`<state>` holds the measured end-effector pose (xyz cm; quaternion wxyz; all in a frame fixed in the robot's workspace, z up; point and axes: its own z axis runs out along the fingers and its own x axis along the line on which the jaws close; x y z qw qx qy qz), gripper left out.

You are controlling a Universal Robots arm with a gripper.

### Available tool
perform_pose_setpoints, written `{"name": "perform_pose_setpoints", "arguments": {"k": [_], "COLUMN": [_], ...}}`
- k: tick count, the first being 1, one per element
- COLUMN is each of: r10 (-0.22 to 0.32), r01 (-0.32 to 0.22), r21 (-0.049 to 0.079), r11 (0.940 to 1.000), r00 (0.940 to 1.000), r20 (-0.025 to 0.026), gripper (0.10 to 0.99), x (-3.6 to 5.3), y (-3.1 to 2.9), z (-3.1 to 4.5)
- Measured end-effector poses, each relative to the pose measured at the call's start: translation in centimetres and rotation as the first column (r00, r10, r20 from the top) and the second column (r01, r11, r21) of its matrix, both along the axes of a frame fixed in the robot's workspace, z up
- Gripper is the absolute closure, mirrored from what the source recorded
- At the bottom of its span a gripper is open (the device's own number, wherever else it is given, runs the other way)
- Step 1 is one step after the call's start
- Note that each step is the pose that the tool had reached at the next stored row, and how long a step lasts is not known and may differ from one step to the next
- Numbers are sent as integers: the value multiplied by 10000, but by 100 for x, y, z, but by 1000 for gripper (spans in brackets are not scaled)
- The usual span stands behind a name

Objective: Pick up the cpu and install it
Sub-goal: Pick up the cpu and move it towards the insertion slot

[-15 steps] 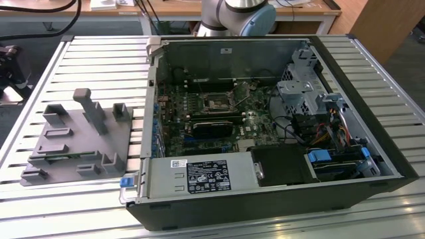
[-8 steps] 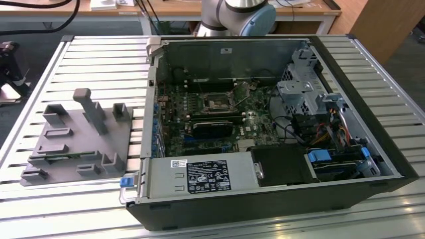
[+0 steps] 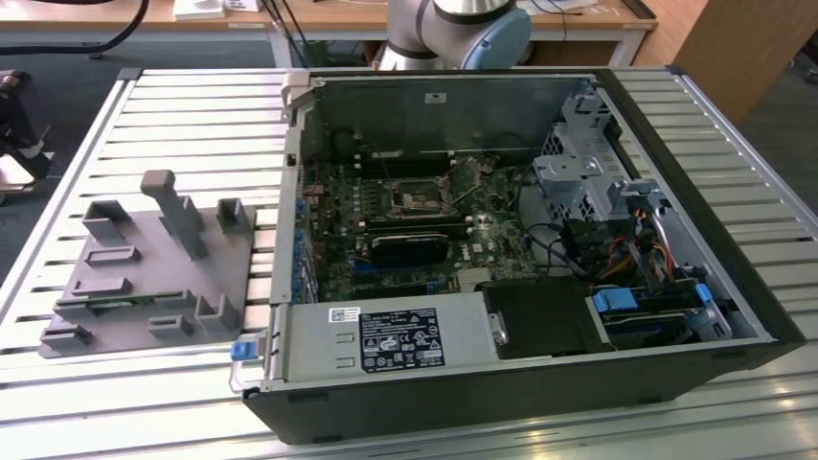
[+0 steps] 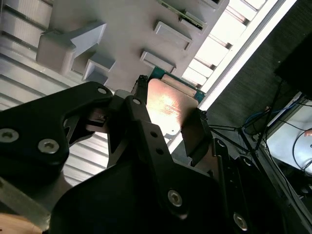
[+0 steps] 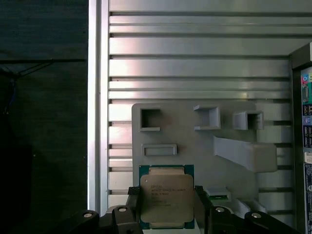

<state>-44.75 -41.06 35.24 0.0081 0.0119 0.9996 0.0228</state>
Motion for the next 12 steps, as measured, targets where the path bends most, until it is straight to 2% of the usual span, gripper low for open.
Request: {"name": "perform_pose_setpoints", "arguments": {"k": [12], "r10": [0], "r01": [0], "r21": [0], "r11": [10000], "r00": [10000], "r20": [0], "gripper": [561], "x": [0], "y": [7], "z": [194]}}
